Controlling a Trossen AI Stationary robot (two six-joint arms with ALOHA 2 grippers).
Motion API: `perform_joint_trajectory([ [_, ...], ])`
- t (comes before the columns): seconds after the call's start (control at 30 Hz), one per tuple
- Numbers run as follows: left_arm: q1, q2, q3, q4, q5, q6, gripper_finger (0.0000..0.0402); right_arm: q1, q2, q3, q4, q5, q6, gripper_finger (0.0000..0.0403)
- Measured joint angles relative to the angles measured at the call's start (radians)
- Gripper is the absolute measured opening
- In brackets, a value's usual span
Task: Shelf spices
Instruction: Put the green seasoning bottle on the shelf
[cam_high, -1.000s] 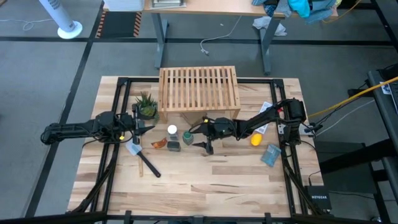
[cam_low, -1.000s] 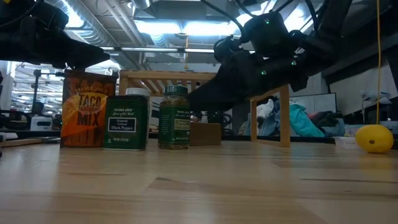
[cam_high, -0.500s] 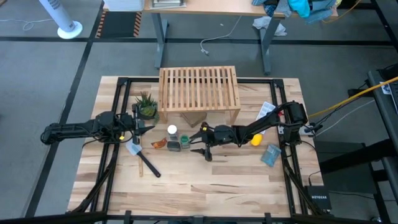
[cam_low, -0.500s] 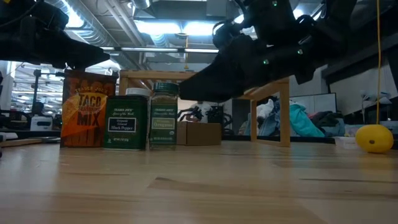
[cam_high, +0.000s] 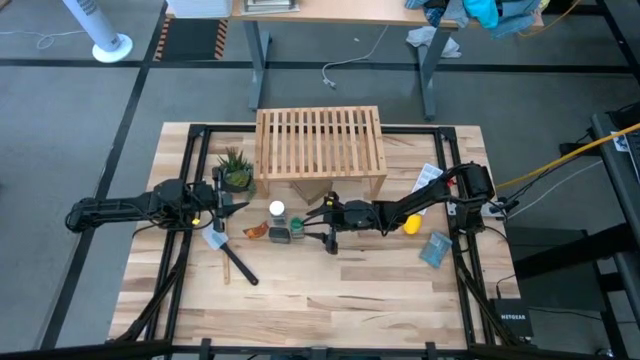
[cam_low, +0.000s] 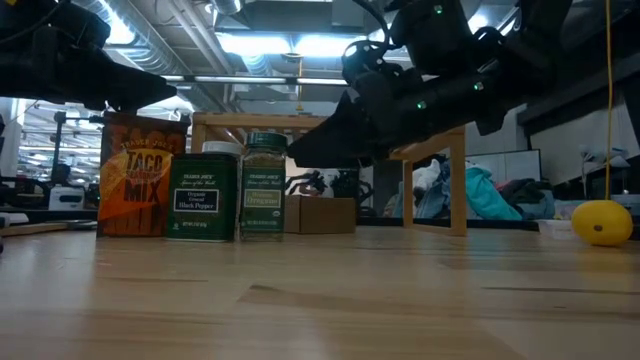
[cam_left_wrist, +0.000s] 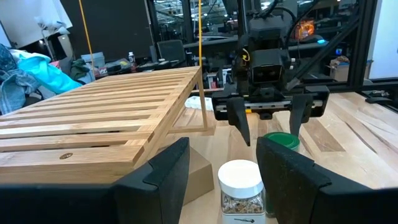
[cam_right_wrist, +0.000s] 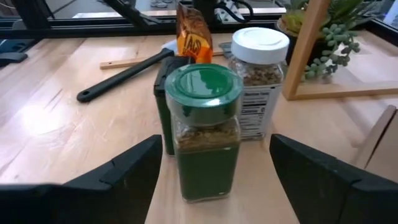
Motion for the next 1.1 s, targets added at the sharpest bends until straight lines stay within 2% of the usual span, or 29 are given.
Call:
perform_joint_trajectory([
  [0.2, 0.0, 0.0, 0.0, 0.0, 0.0, 0.0, 0.018, 0.0, 0.039, 0.004, 0.027, 0.0, 0.016, 0.0303],
  [0.57, 0.0, 0.0, 0.0, 0.0, 0.0, 0.0, 0.018, 0.0, 0.197, 0.166, 0.023, -0.001, -0.008, 0.0303],
  [0.77, 0.0, 0.0, 0.0, 0.0, 0.0, 0.0, 0.018, 0.0, 0.22, 0.226, -0.094, -0.001, -0.022, 0.0301],
  [0.87, 0.0, 0.0, 0.0, 0.0, 0.0, 0.0, 0.018, 0.0, 0.22, 0.227, -0.105, -0.001, -0.025, 0.0282],
  [1.03, 0.0, 0.0, 0.0, 0.0, 0.0, 0.0, 0.018, 0.0, 0.22, 0.227, -0.104, -0.001, -0.027, 0.0206],
  [1.1, 0.0, 0.0, 0.0, 0.0, 0.0, 0.0, 0.018, 0.0, 0.22, 0.227, -0.103, -0.001, -0.027, 0.0202],
])
